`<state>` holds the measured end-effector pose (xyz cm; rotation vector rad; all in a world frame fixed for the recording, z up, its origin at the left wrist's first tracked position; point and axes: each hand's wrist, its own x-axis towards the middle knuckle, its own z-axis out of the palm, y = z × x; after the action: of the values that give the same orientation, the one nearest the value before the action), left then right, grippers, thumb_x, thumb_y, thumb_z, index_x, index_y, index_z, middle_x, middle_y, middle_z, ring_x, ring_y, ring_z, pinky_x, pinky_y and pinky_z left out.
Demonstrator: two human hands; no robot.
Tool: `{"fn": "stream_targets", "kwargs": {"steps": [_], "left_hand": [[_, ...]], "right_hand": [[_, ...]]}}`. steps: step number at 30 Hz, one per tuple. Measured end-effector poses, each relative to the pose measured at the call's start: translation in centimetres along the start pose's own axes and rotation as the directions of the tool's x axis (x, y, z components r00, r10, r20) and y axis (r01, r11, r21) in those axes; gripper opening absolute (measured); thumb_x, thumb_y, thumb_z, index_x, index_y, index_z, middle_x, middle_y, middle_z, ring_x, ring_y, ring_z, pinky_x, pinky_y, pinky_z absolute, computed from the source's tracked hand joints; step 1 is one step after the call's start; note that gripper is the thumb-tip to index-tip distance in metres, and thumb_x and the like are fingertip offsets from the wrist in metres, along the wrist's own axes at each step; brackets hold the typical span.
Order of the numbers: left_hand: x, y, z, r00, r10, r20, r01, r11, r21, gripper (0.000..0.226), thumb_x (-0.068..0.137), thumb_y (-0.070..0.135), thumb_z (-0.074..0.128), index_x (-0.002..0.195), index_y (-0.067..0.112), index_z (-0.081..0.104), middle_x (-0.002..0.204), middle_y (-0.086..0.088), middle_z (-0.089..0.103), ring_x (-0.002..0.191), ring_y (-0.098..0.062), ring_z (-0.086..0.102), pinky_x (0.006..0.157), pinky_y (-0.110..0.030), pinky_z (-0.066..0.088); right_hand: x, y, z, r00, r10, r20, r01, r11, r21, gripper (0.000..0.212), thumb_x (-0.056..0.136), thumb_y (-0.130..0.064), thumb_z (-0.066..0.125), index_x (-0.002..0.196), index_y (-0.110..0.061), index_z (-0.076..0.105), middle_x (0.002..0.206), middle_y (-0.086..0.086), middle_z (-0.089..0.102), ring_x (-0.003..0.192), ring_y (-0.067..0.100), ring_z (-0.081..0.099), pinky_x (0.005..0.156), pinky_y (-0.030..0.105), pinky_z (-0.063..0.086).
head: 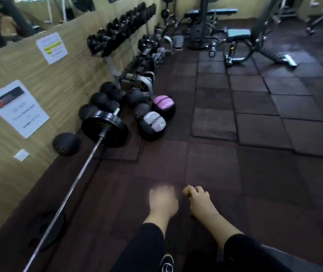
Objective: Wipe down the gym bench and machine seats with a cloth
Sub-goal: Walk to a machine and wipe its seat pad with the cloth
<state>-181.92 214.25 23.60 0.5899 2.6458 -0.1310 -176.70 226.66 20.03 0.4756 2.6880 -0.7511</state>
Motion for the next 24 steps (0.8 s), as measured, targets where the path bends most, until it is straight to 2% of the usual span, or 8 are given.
{"fn": "stream_targets", "kwargs": {"steps": [5,10,13,17,20,24], "left_hand": [[6.6,3.1,-2.9,0.984,0.177,-0.005,-0.177,0.984,0.033,0.037,0.098,0.032,0.037,0.131,0.019,0.048,0.13,-0.001,0.055,0.121,-0.023,0.049,0.103,-0.043,0.033],[13.9,8.8,-5.9,0.936,0.35,0.024,-0.35,0.929,0.116,0.04,0.098,0.033,0.037,0.135,0.02,0.046,0.13,-0.001,0.055,0.121,-0.024,0.05,0.101,-0.044,0.035],[19.5,13.7,-8.3,0.903,0.429,0.018,-0.427,0.894,0.133,0.038,0.098,0.032,0.038,0.133,0.02,0.047,0.129,-0.001,0.055,0.12,-0.024,0.05,0.1,-0.044,0.035],[26.5,22.0,-12.2,0.863,0.502,0.05,-0.504,0.852,0.139,0.044,0.099,0.032,0.038,0.141,0.021,0.041,0.136,0.0,0.051,0.126,-0.023,0.047,0.106,-0.045,0.032],[29.3,27.0,-14.1,0.836,0.544,0.065,-0.547,0.821,0.166,0.044,0.1,0.032,0.037,0.142,0.021,0.04,0.137,0.0,0.051,0.126,-0.023,0.047,0.106,-0.044,0.032],[32.9,35.6,-16.0,0.751,0.655,0.085,-0.656,0.724,0.212,0.04,0.099,0.033,0.037,0.136,0.022,0.045,0.131,0.001,0.054,0.121,-0.023,0.05,0.101,-0.042,0.035]], "right_hand": [[3.6,2.0,-3.4,0.984,0.168,-0.055,-0.164,0.984,0.07,0.058,0.096,-0.012,0.042,0.148,-0.017,0.018,0.143,0.007,0.029,0.119,0.028,0.038,0.1,0.032,0.034],[8.2,6.9,-7.4,0.948,0.303,-0.097,-0.295,0.951,0.087,0.059,0.094,-0.013,0.045,0.147,-0.015,0.02,0.141,0.008,0.032,0.116,0.031,0.041,0.1,0.031,0.033],[12.1,11.2,-11.3,0.92,0.373,-0.118,-0.361,0.926,0.115,0.066,0.091,-0.016,0.053,0.147,-0.015,0.019,0.139,0.007,0.032,0.118,0.03,0.041,0.098,0.031,0.034],[16.6,17.9,-17.6,0.869,0.479,-0.121,-0.455,0.872,0.183,0.065,0.091,-0.016,0.054,0.146,-0.016,0.019,0.141,0.008,0.03,0.119,0.031,0.039,0.1,0.033,0.035],[17.9,21.8,-21.1,0.865,0.479,-0.152,-0.457,0.876,0.155,0.066,0.087,-0.019,0.059,0.144,-0.013,0.025,0.14,0.005,0.032,0.12,0.026,0.038,0.1,0.033,0.033],[17.6,28.0,-26.1,0.804,0.563,-0.193,-0.519,0.822,0.235,0.049,0.09,-0.015,0.053,0.135,-0.014,0.035,0.136,0.001,0.032,0.119,0.024,0.036,0.102,0.031,0.031]]}}
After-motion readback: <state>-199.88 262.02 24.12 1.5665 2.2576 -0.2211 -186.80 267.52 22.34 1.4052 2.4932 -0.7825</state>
